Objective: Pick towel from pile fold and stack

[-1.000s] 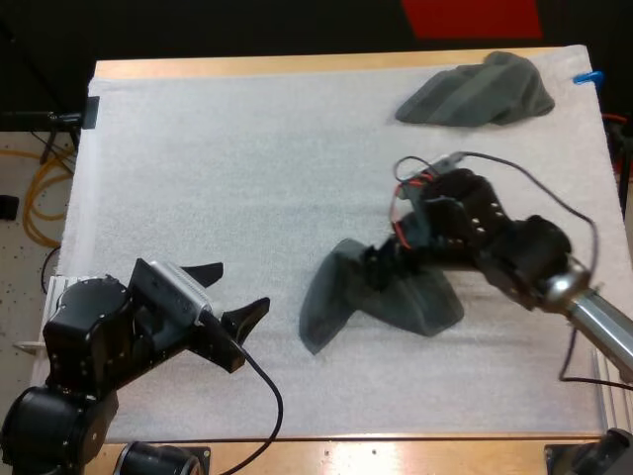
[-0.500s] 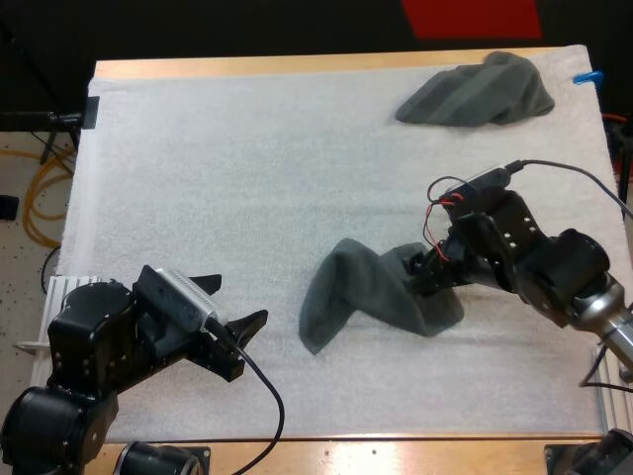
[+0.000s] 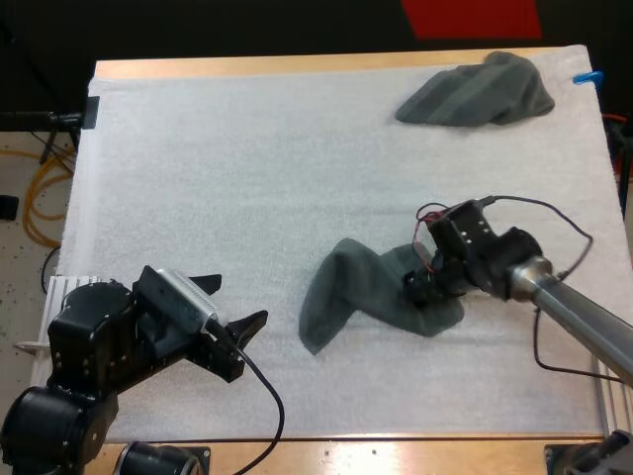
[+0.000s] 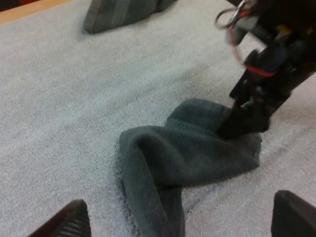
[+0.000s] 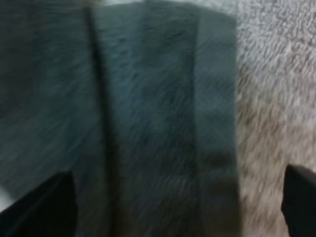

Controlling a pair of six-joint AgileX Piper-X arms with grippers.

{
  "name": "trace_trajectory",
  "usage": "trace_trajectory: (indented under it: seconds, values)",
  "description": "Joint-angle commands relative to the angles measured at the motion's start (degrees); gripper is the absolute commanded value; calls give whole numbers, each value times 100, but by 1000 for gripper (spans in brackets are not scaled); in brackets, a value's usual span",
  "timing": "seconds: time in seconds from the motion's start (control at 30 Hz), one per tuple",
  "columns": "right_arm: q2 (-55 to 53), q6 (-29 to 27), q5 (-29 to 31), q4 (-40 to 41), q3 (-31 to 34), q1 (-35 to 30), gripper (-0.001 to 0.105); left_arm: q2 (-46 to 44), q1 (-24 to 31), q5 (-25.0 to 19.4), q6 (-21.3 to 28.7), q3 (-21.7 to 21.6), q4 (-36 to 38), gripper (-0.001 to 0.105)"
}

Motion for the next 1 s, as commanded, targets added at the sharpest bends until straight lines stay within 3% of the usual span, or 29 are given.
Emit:
trace_trajectory:
  seconds: [0.0, 0.17, 0.3, 0.43, 0.6, 0.7, 0.77, 0.8, 0.87, 0.97]
  values:
    - [95, -39, 82, -118, -9, -7, 80, -28, -29, -19, -3, -27, -24, 72]
    - [470, -25, 101, -211, -9, -7, 71, -28, -29, -19, -3, -27, -24, 72]
    - [604, -26, 88, -250, -9, -7, 39, -28, -29, -19, -3, -27, -24, 72]
    - [554, -26, 81, -250, -9, -7, 0, -28, -29, -19, -3, -27, -24, 72]
    - [48, -55, 283, -250, -62, -7, 0, -28, -29, -19, -3, -27, -24, 72]
    - [-535, -212, 1046, -250, -193, -7, 0, -28, -29, -19, -3, -27, -24, 72]
    - [-1084, -549, 2084, -250, -375, -7, 0, -28, -29, -19, -3, -27, -24, 72]
    - [-1185, -688, 2296, -251, -419, -7, 0, -28, -29, -19, -3, -27, -24, 72]
    - [-1646, -1326, 3471, -311, -668, -7, 0, -28, -29, -19, -3, -27, -24, 72]
    - [-2153, -2207, 4463, -707, -1016, -7, 0, -28, -29, -19, -3, -27, -24, 72]
